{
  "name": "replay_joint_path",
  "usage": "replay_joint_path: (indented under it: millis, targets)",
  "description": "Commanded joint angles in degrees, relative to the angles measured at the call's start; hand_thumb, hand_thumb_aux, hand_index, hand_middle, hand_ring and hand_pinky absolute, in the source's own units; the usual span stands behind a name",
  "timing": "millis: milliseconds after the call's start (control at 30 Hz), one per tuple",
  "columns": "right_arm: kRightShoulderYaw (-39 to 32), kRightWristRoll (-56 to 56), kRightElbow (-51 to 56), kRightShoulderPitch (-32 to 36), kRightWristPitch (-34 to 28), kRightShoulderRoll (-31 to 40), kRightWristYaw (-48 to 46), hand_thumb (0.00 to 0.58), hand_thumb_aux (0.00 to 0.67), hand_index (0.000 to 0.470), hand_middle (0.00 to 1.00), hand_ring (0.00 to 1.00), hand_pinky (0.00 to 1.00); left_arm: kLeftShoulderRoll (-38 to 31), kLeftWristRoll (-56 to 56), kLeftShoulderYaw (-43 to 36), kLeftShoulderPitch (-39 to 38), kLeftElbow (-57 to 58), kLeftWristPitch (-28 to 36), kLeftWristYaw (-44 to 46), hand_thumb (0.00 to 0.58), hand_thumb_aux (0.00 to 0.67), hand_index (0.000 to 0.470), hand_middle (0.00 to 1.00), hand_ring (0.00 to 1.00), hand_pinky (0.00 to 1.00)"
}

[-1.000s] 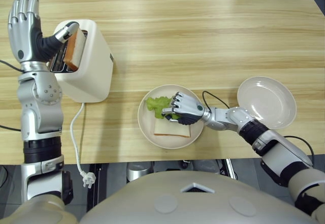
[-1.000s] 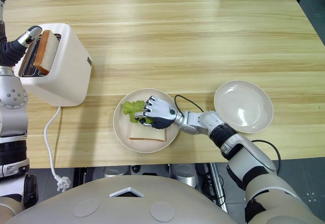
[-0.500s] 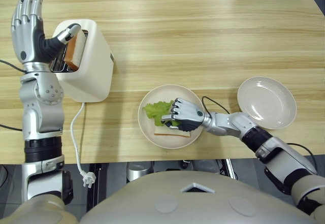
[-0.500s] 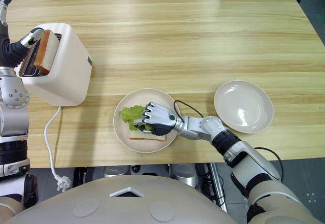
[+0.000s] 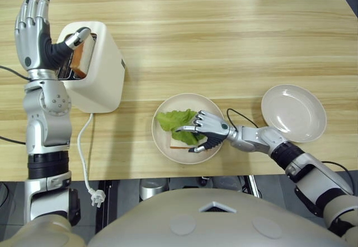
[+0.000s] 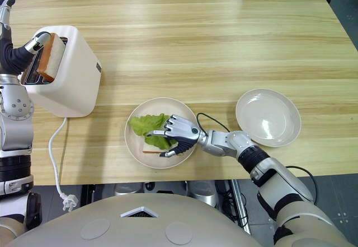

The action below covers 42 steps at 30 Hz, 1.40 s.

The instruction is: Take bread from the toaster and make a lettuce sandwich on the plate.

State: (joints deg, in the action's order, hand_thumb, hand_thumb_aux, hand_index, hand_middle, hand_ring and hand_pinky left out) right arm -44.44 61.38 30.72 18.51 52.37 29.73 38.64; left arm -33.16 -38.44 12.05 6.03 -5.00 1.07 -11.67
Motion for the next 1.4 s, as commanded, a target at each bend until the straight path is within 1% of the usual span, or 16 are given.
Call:
replay_joint_path:
  millis: [33, 200, 433, 533, 700, 867, 1133, 1400]
  targets:
    - [1.56, -0.4, -1.55, -0.83, -0.52, 1.04, -0.97, 0.0, 0.0, 0.0, 0.0, 0.0, 0.0, -1.04, -0.42, -0.09, -0.32, 1.34, 0.21, -0.35, 0.0, 0.0, 0.0, 0.0, 0.0, 0.0]
    - [4.23, -1.69, -5.02, -2.1, -0.83, 3.07, -1.87, 0.0, 0.0, 0.0, 0.0, 0.0, 0.0, -1.36, -0.03, 0.38, -0.7, 1.4, 0.1, -0.49, 0.0, 0.0, 0.0, 0.0, 0.0, 0.0]
    - [12.51, -6.61, -13.42, -3.4, -2.29, 4.84, -2.84, 0.0, 0.0, 0.0, 0.0, 0.0, 0.0, -1.4, -0.5, 2.0, -3.01, -0.51, 3.05, -0.75, 0.0, 0.0, 0.0, 0.0, 0.0, 0.0]
    - [13.51, -6.9, -14.72, -3.91, -2.18, 4.26, -3.88, 0.0, 0.0, 0.0, 0.0, 0.0, 0.0, -1.58, -0.05, 2.15, -2.99, -0.2, 3.16, -0.96, 0.0, 0.0, 0.0, 0.0, 0.0, 0.0]
    - [14.26, -7.06, -13.83, -3.74, -2.77, 2.67, -4.91, 0.0, 0.0, 0.0, 0.0, 0.0, 0.0, -1.77, 0.18, 1.89, -2.65, 0.33, 2.83, -0.85, 0.0, 0.0, 0.0, 0.0, 0.0, 0.0]
    - [13.84, -4.75, -10.73, -3.07, -6.55, -0.23, -5.21, 0.0, 0.0, 0.0, 0.0, 0.0, 0.0, -1.65, 0.01, 2.02, -3.2, 0.13, 3.08, -1.01, 0.0, 0.0, 0.0, 0.0, 0.0, 0.0]
    - [9.16, 0.99, -2.33, 0.86, -11.04, -5.02, -3.17, 0.0, 0.0, 0.0, 0.0, 0.0, 0.0, -1.14, 0.21, 1.05, -2.73, 0.34, 2.95, -0.73, 0.0, 0.0, 0.0, 0.0, 0.0, 0.0]
    - [5.03, 3.84, -0.6, 0.85, -13.28, -5.44, -1.84, 0.0, 0.0, 0.0, 0.0, 0.0, 0.0, -0.78, 0.24, -0.06, -2.12, 0.67, 2.93, -0.41, 0.0, 0.0, 0.0, 0.0, 0.0, 0.0]
